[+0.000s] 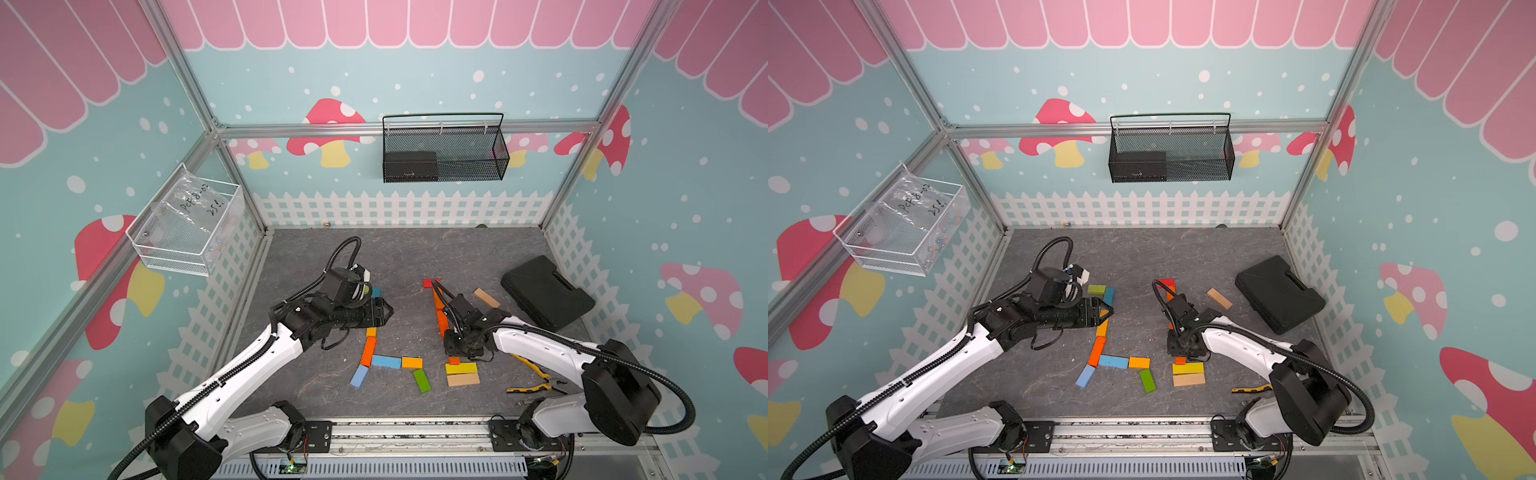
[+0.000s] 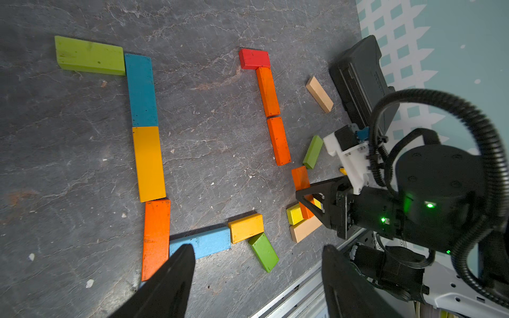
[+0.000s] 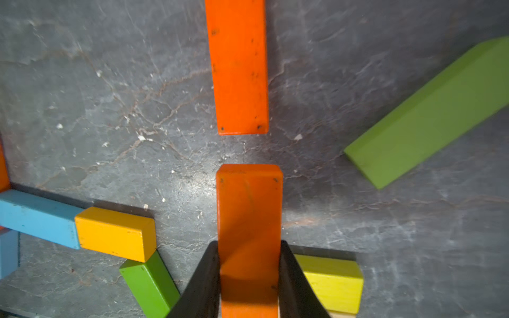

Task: Assemble a giraffe with building blocks
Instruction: Adjust the building block at the center of the board.

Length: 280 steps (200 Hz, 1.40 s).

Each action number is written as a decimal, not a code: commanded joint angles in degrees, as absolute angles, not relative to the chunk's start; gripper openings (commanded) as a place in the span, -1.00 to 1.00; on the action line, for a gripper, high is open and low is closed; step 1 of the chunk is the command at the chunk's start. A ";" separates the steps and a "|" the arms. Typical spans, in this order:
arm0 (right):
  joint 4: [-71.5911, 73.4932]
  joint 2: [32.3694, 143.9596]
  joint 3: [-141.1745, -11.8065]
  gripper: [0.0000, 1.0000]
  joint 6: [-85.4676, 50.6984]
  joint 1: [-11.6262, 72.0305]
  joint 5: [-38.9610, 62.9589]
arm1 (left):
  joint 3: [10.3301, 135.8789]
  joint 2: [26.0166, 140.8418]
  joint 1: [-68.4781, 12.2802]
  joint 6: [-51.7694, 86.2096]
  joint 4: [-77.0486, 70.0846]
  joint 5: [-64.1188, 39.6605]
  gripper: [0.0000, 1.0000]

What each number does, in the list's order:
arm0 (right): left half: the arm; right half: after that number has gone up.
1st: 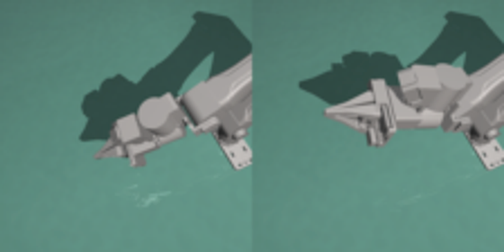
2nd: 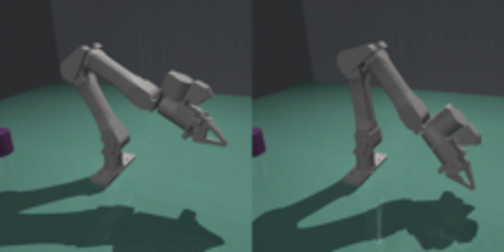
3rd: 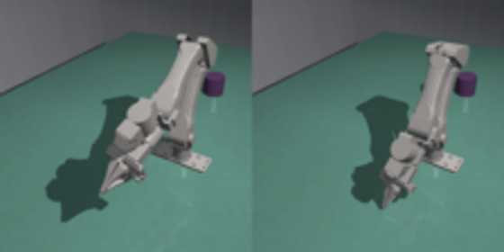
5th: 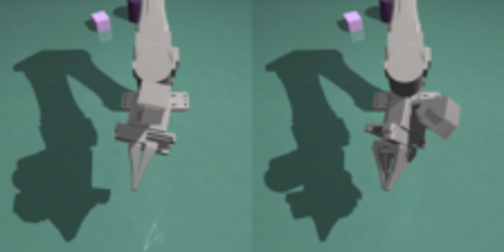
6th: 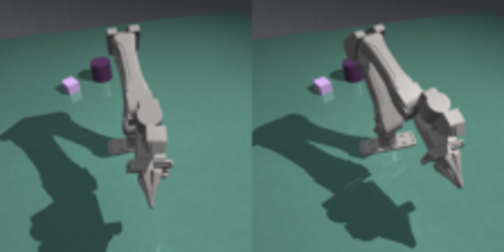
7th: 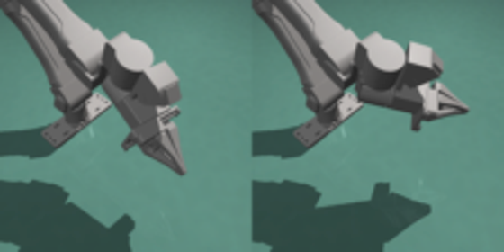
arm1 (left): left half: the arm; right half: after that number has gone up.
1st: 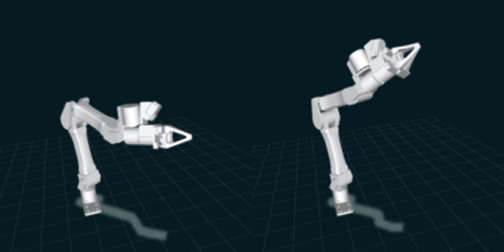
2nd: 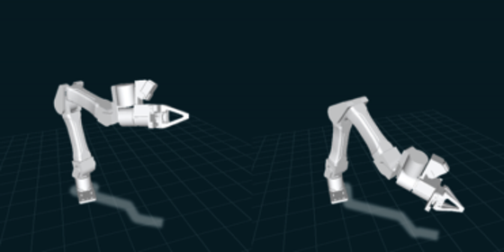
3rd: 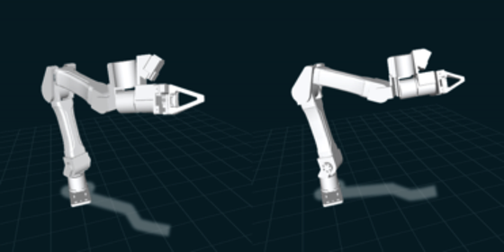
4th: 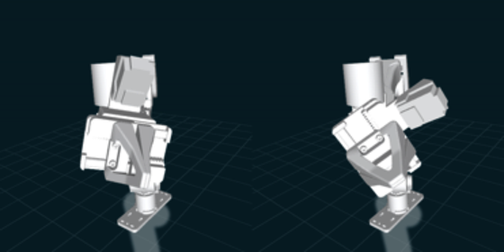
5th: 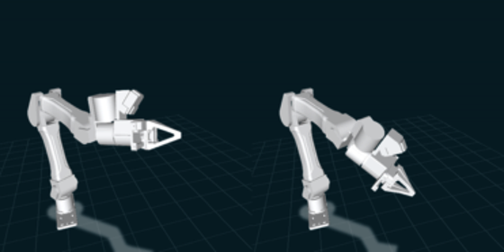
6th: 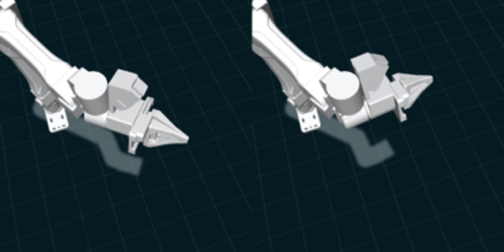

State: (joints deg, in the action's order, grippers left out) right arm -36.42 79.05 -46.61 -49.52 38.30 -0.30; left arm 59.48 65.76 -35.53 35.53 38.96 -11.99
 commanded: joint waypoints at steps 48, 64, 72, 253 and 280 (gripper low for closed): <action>-34.23 79.95 -45.08 -0.51 -47.55 34.72 -4.18 | 58.62 65.04 -35.12 34.94 39.28 -11.69 0.51; -32.88 80.80 -44.51 -0.52 -47.33 34.72 -4.56 | 58.62 64.93 -35.07 35.07 39.28 -11.69 0.51; -32.30 81.17 -44.22 -0.52 -47.32 34.74 -4.57 | 58.61 65.03 -35.14 35.07 39.26 -11.72 0.51; -29.03 80.15 -36.48 -0.54 -52.80 40.69 -1.07 | 58.89 65.96 -35.07 34.72 39.14 -11.60 0.51; -28.73 80.58 -36.63 -0.53 -52.82 41.25 -0.26 | 58.38 65.48 -35.05 34.80 39.12 -11.44 0.51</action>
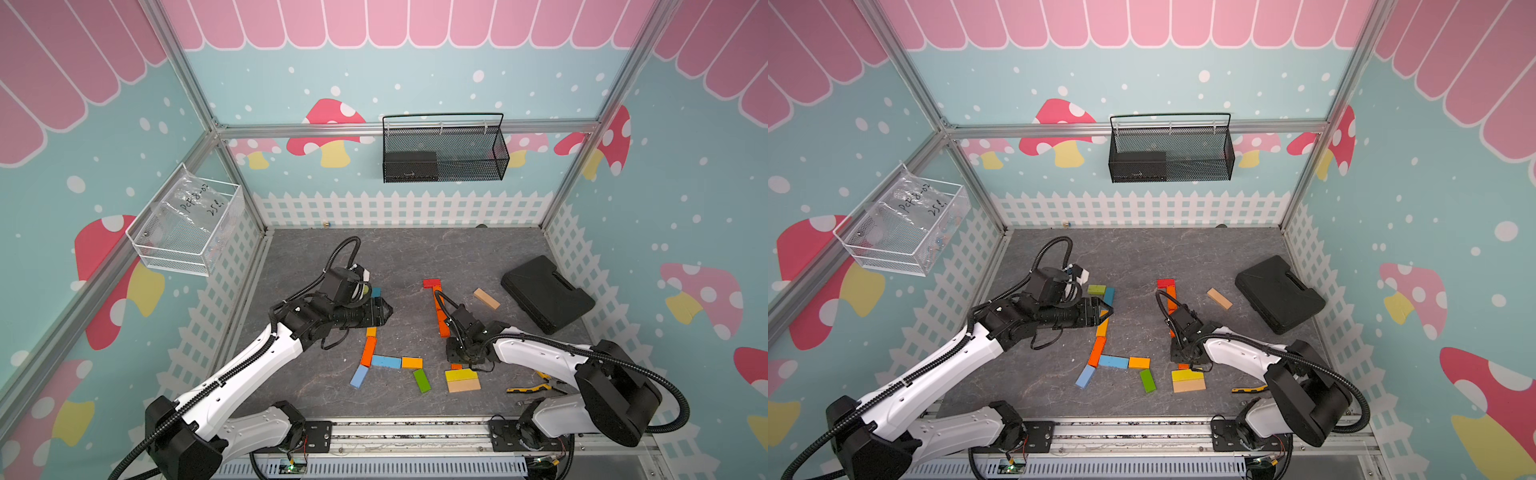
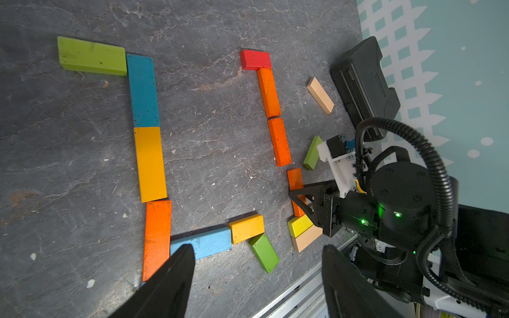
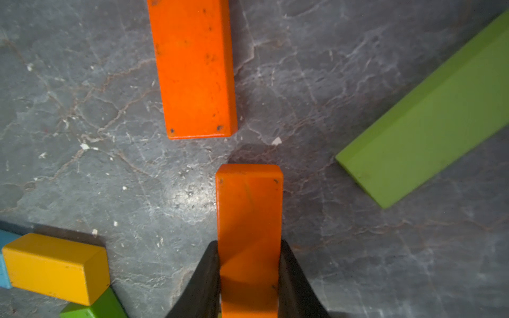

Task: Assemble a giraffe with building blocks
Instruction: Adjust the building block at the center of the board, then assemble the building block at the center of the board.

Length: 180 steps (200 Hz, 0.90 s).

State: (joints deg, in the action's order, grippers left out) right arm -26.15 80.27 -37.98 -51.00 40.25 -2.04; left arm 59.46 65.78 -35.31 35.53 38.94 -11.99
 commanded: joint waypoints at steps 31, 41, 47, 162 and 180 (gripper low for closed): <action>-28.21 81.87 -37.92 -0.54 -52.98 42.10 0.43 | 58.34 65.57 -35.05 34.81 39.12 -11.47 0.51; -28.30 82.39 -38.36 -0.54 -52.99 42.35 0.28 | 58.42 65.56 -34.99 34.80 39.20 -11.51 0.51; -28.25 82.53 -38.57 -0.54 -52.95 42.36 0.34 | 58.45 65.48 -35.06 34.80 39.16 -11.51 0.51; -26.73 87.17 -40.85 -0.48 -52.22 42.41 -0.24 | 58.71 65.65 -34.66 34.45 39.29 -11.50 0.51; -26.39 87.52 -40.86 -0.47 -52.05 42.39 -0.07 | 58.58 65.48 -34.46 34.31 39.47 -11.51 0.51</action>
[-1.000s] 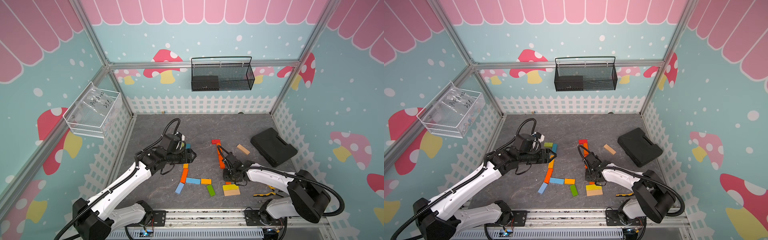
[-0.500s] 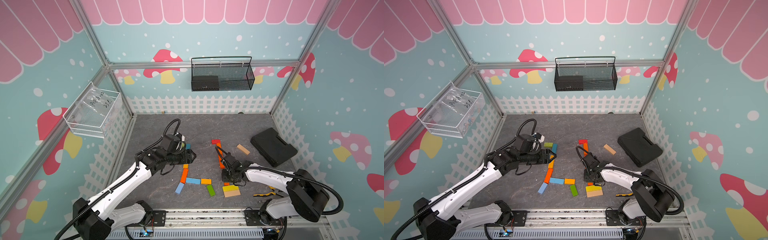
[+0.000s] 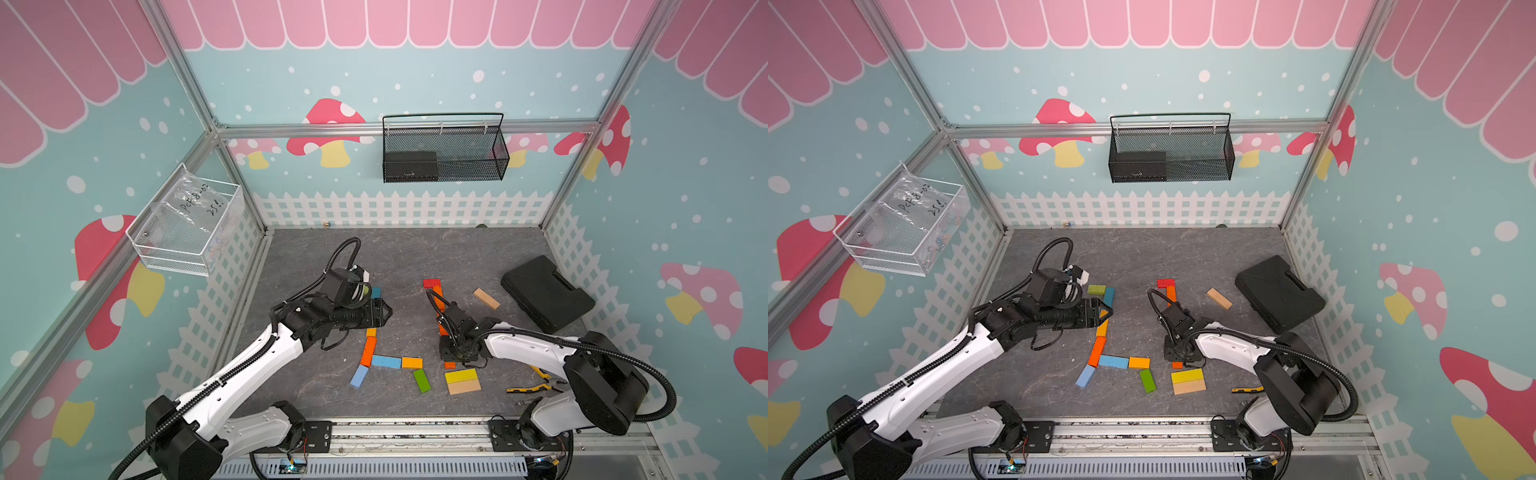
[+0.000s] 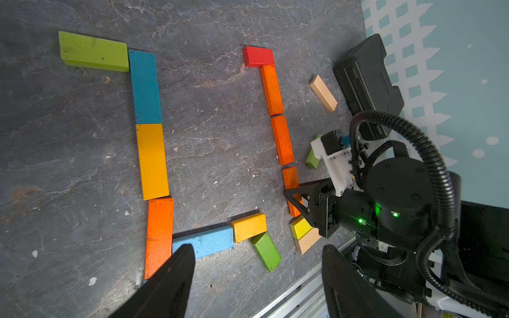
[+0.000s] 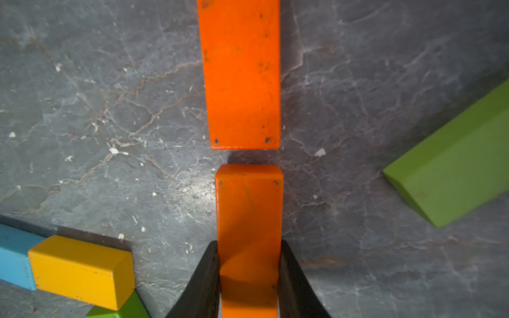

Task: Assemble a giraffe with building blocks
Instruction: Assemble the building block at the center of the board.

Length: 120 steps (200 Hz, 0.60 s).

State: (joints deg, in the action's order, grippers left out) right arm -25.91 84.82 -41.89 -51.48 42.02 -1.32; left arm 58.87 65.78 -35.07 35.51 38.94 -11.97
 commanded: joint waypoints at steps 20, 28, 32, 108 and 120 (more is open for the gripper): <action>-26.28 87.86 -40.95 -0.46 -52.12 42.36 -0.42 | 58.45 65.39 -34.34 34.28 39.47 -11.52 0.51; -26.28 88.09 -41.18 -0.44 -51.98 42.36 -0.53 | 58.36 65.39 -34.30 34.28 39.47 -11.60 0.51; -26.28 88.17 -41.30 -0.44 -52.01 42.36 -0.56 | 58.31 65.28 -34.24 34.28 39.46 -11.55 0.51; -27.83 88.18 -41.20 -0.40 -52.80 42.36 -2.02 | 57.93 64.73 -33.76 34.27 39.80 -11.69 0.51; -28.34 87.76 -40.96 -0.40 -52.84 42.36 -2.38 | 57.96 64.78 -33.83 34.23 39.72 -11.66 0.51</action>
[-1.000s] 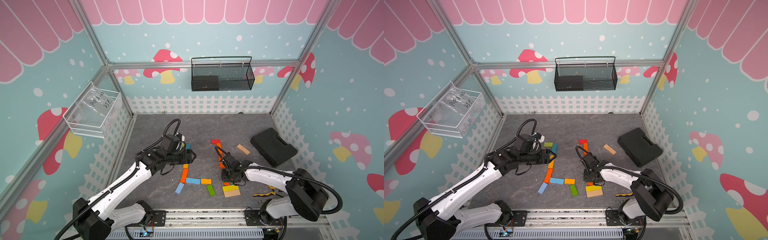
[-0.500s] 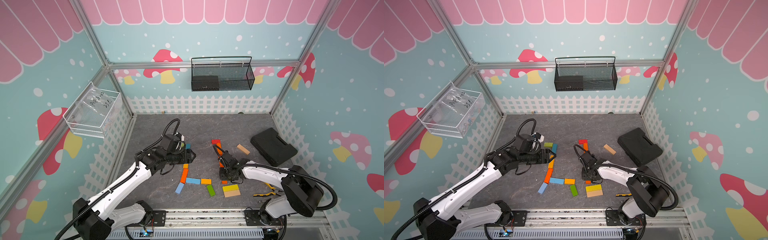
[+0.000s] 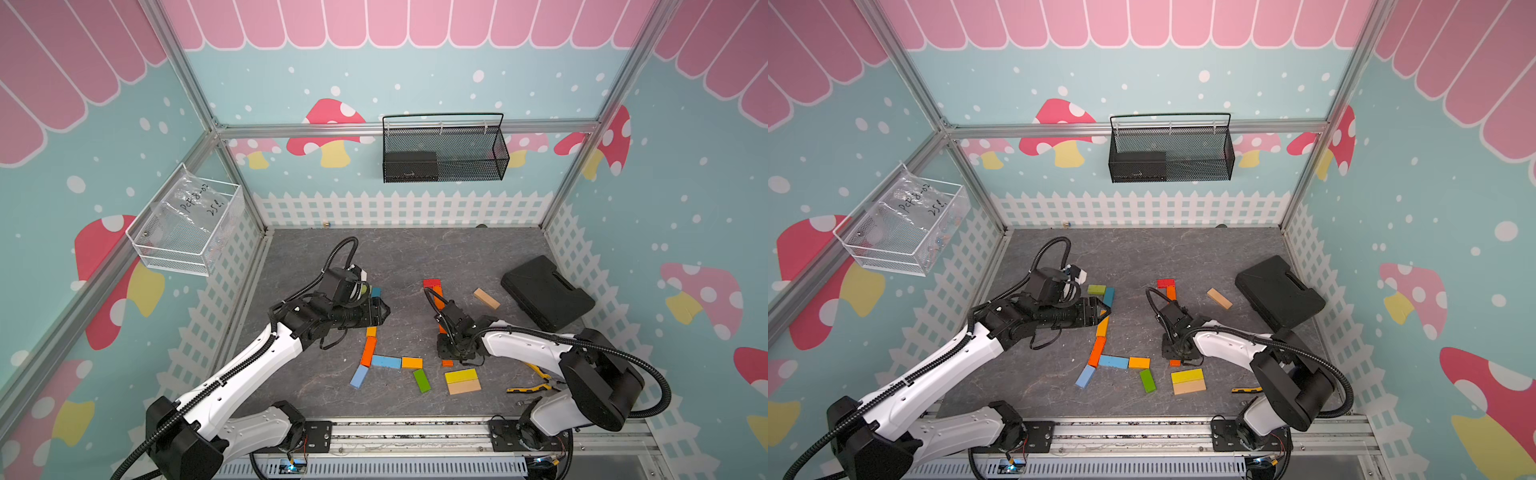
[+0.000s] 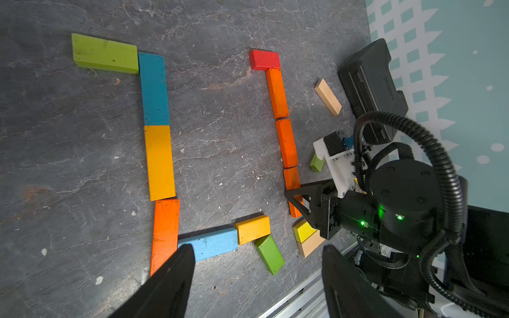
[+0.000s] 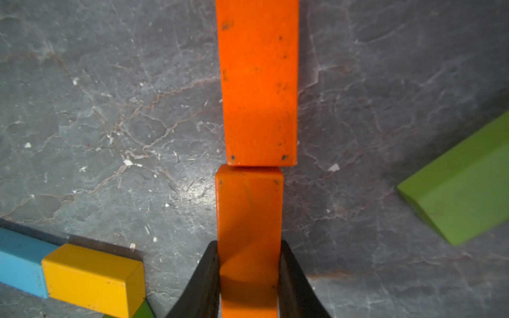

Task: Assemble a giraffe with building blocks
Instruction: Assemble the building block at the center of the board.

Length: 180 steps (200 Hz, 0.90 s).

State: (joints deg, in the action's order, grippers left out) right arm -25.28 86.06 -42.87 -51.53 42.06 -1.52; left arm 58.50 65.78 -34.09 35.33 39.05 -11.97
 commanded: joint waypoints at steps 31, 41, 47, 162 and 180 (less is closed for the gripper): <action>-29.17 86.87 -40.33 -0.39 -52.80 42.11 -3.49 | 58.01 64.94 -33.70 34.19 39.69 -11.77 0.51; -29.18 86.99 -40.20 -0.39 -52.57 41.85 -3.47 | 58.01 64.91 -33.75 34.19 39.69 -11.73 0.51; -29.13 87.01 -40.17 -0.39 -52.40 41.67 -3.60 | 58.01 64.94 -33.72 34.26 39.73 -11.69 0.51; -29.23 87.14 -39.79 -0.38 -49.95 39.37 -2.94 | 58.25 65.43 -33.69 34.28 39.59 -11.76 0.51; -28.39 88.04 -40.32 -0.38 -49.49 39.46 -1.68 | 58.26 65.48 -33.70 34.28 39.47 -11.87 0.51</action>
State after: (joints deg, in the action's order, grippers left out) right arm -24.84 85.01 -41.76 -50.02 39.75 -1.98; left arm 58.50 65.78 -34.09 35.33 39.18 -11.99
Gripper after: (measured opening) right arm 0.312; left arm 0.757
